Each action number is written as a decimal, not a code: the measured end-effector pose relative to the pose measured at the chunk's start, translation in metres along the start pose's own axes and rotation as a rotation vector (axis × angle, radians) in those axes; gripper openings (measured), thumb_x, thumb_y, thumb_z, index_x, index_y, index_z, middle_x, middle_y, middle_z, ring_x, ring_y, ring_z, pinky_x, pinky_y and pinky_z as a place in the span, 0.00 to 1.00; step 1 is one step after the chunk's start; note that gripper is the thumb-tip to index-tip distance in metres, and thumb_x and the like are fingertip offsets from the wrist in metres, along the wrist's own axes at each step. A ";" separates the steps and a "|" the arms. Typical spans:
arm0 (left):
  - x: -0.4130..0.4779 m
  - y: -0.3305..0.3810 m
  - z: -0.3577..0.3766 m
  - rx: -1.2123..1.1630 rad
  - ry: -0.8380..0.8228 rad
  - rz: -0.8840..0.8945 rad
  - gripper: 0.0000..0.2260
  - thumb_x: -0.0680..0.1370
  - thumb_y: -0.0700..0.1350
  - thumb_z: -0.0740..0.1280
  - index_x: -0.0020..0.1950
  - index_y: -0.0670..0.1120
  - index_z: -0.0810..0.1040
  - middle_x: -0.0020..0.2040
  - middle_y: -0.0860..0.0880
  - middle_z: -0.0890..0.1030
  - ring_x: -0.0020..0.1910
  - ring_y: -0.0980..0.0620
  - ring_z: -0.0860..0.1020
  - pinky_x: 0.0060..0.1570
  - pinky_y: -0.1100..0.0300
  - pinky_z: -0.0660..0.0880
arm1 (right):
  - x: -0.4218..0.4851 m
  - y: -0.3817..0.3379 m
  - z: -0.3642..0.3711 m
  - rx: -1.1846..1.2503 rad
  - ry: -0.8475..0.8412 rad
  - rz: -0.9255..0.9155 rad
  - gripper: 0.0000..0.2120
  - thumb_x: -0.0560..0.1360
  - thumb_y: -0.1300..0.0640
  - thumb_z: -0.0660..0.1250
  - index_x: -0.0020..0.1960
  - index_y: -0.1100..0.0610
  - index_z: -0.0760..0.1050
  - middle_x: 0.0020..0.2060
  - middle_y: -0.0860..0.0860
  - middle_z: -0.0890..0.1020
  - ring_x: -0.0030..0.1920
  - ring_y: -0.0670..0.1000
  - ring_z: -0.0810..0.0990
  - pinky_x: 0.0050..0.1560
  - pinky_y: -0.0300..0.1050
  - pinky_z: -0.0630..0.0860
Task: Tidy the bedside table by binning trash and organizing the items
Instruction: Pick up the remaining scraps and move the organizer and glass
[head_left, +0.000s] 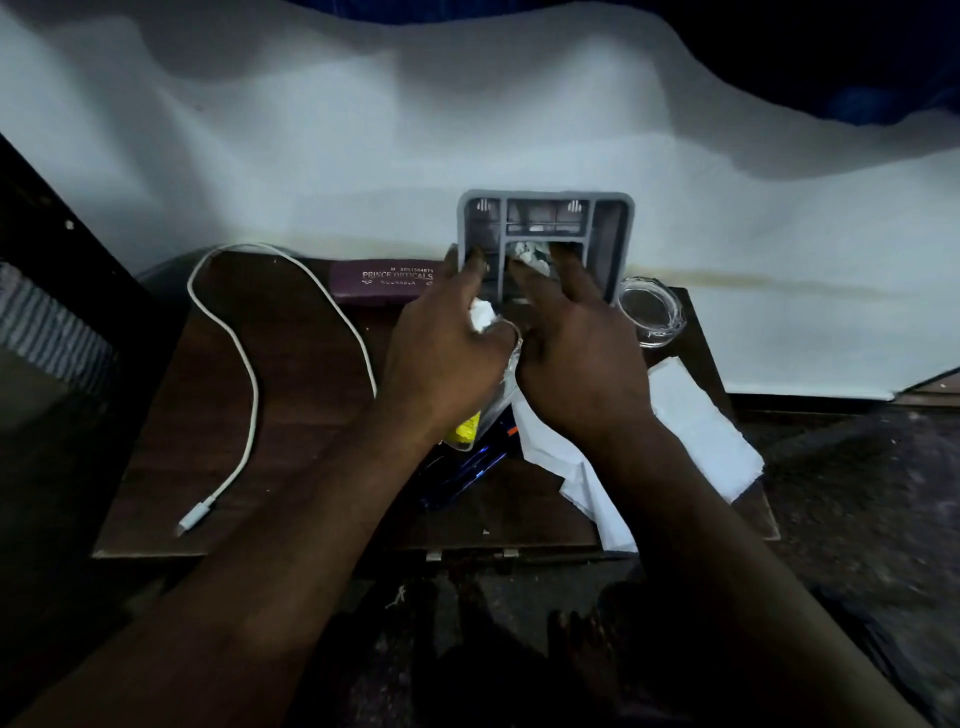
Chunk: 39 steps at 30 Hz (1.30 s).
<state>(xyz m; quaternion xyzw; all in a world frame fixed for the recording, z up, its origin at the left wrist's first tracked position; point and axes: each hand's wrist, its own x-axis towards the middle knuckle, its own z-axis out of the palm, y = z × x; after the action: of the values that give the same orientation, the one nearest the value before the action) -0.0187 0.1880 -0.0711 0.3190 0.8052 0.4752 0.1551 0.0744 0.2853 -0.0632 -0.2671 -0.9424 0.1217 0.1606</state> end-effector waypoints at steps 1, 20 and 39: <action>-0.001 0.000 0.001 0.014 -0.010 0.014 0.31 0.78 0.42 0.69 0.81 0.47 0.64 0.81 0.48 0.64 0.78 0.52 0.66 0.68 0.69 0.62 | 0.000 0.000 0.000 0.001 -0.004 0.009 0.34 0.71 0.55 0.59 0.78 0.50 0.70 0.78 0.59 0.67 0.62 0.66 0.81 0.53 0.58 0.82; 0.002 -0.003 -0.006 -0.214 0.026 -0.187 0.33 0.78 0.42 0.69 0.82 0.50 0.63 0.74 0.54 0.74 0.49 0.58 0.82 0.45 0.66 0.75 | 0.003 0.017 -0.012 0.434 0.453 0.302 0.12 0.74 0.52 0.77 0.51 0.54 0.77 0.35 0.42 0.81 0.36 0.39 0.80 0.40 0.34 0.75; 0.005 -0.004 0.000 -0.281 -0.056 -0.149 0.37 0.72 0.46 0.70 0.79 0.61 0.65 0.74 0.49 0.75 0.60 0.51 0.81 0.57 0.55 0.80 | 0.005 0.039 0.002 0.119 0.286 0.299 0.08 0.73 0.58 0.73 0.51 0.54 0.87 0.45 0.52 0.89 0.48 0.53 0.85 0.43 0.32 0.62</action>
<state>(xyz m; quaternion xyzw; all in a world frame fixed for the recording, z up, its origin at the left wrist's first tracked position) -0.0239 0.1895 -0.0744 0.2465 0.7478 0.5612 0.2553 0.0872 0.3198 -0.0762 -0.4085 -0.8510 0.1603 0.2884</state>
